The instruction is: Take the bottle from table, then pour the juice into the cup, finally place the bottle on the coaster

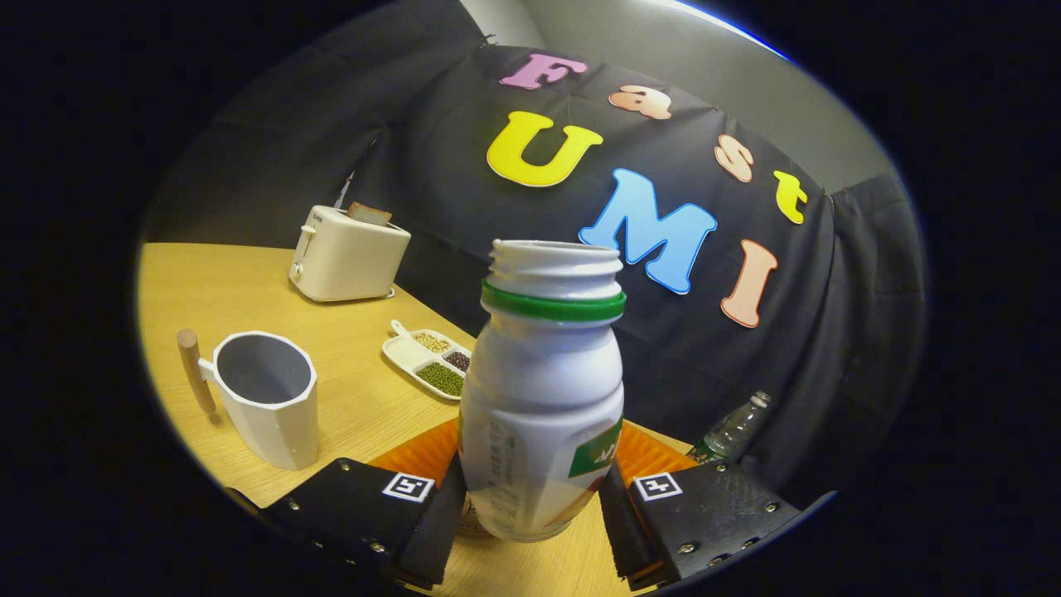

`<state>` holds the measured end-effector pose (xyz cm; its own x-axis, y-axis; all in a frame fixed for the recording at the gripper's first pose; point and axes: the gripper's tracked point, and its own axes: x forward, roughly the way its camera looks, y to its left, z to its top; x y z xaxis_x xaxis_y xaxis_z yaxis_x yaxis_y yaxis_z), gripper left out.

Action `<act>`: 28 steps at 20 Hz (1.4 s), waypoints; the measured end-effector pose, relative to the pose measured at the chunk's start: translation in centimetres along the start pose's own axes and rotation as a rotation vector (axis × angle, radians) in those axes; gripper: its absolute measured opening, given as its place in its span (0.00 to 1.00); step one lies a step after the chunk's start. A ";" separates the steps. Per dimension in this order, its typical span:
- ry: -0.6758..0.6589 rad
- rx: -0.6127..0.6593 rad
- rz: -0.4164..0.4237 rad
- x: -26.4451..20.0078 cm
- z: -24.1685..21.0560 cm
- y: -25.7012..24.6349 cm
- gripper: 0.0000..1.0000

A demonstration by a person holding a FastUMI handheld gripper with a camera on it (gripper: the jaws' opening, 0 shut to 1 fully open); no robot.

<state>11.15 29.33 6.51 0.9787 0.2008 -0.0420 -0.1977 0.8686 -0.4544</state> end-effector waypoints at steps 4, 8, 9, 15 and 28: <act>0.021 0.143 0.045 1.0 -1.1 0.6 0.73; 0.051 0.262 0.057 2.6 -2.6 0.6 0.73; 0.060 0.292 0.056 3.0 -3.0 0.6 0.73; 0.079 0.383 0.052 4.3 -4.3 0.1 0.73; 0.079 0.378 0.069 4.6 -4.1 0.9 0.73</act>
<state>15.71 29.22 2.27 0.9607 0.2419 -0.1360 -0.2551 0.9628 -0.0891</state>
